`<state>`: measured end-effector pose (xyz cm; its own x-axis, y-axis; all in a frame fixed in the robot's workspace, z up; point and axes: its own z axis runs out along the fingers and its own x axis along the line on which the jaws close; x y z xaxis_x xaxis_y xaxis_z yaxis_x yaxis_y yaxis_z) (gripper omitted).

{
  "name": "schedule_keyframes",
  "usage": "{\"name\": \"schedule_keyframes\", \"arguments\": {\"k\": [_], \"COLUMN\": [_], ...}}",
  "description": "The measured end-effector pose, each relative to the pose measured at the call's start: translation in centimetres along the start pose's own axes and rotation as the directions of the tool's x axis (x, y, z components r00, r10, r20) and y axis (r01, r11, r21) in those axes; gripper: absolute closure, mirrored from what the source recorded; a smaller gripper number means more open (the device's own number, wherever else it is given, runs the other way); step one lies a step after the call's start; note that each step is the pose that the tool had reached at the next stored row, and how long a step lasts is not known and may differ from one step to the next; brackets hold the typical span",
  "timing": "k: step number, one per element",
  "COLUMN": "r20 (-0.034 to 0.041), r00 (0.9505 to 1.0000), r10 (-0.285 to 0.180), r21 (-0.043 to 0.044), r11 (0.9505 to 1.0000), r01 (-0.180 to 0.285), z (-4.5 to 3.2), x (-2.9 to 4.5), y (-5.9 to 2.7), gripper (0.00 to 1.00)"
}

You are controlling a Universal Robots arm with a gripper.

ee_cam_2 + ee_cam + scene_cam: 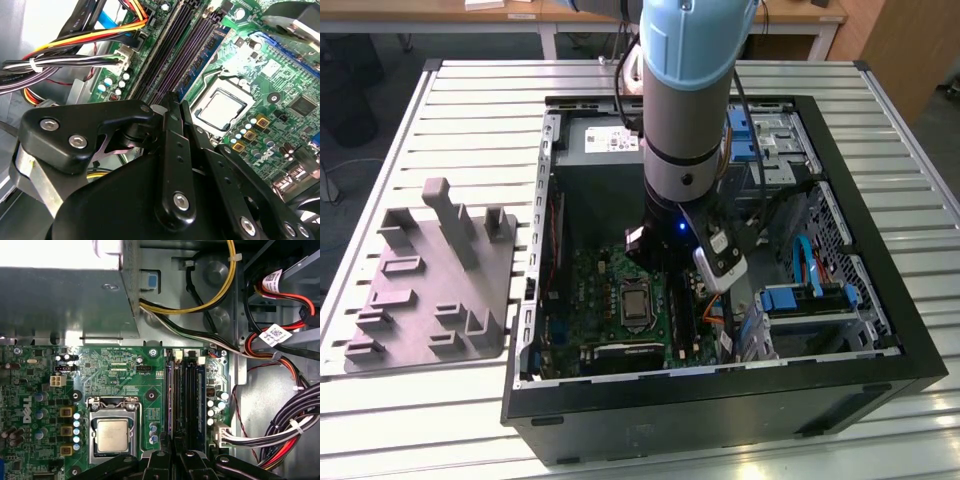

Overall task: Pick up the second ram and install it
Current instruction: 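Insert the second ram into the second slot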

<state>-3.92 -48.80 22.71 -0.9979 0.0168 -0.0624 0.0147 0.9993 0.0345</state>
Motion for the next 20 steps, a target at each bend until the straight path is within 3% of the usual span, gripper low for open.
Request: {"name": "schedule_keyframes", "arguments": {"k": [20], "r20": [0.0000], "r00": [1.0000], "r10": [0.000], "r21": [0.0000], "r11": [1.0000], "r01": [0.000], "z": [0.80], "x": [0.05], "y": [-0.03], "gripper": [0.86]}}
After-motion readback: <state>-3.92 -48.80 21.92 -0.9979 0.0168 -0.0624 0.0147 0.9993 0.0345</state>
